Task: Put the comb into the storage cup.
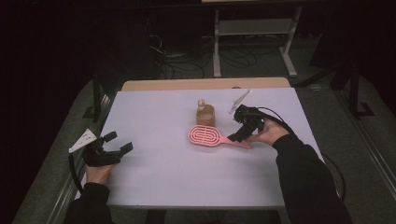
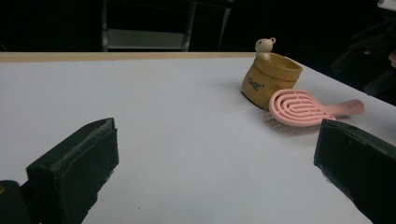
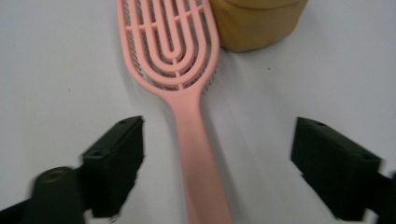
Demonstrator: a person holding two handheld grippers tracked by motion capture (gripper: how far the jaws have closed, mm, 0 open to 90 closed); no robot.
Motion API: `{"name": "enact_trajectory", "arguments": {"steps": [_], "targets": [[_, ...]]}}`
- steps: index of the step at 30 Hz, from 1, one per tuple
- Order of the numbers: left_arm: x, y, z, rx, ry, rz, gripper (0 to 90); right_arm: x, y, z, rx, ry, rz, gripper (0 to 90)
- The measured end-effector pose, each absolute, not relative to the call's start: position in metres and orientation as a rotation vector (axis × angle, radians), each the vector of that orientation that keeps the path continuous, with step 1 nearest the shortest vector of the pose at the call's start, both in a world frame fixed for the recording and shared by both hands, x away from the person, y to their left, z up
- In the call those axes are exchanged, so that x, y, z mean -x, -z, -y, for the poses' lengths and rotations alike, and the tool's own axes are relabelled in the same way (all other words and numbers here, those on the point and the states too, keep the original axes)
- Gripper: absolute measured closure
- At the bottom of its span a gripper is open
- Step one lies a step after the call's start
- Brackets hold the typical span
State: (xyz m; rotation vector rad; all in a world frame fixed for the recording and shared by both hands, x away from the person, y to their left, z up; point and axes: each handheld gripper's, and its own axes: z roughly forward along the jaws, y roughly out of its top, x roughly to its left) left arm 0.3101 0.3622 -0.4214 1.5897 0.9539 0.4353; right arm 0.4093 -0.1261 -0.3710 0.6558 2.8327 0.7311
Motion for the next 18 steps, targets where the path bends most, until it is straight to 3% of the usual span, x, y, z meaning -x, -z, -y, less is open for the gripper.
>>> {"name": "enact_trajectory", "arguments": {"steps": [18], "targets": [[-0.31,0.422,-0.362,-1.596,-0.435,-0.953,0.0,-0.415,0.396,0.1,-0.556,-0.618,-2.911,4.1]]}}
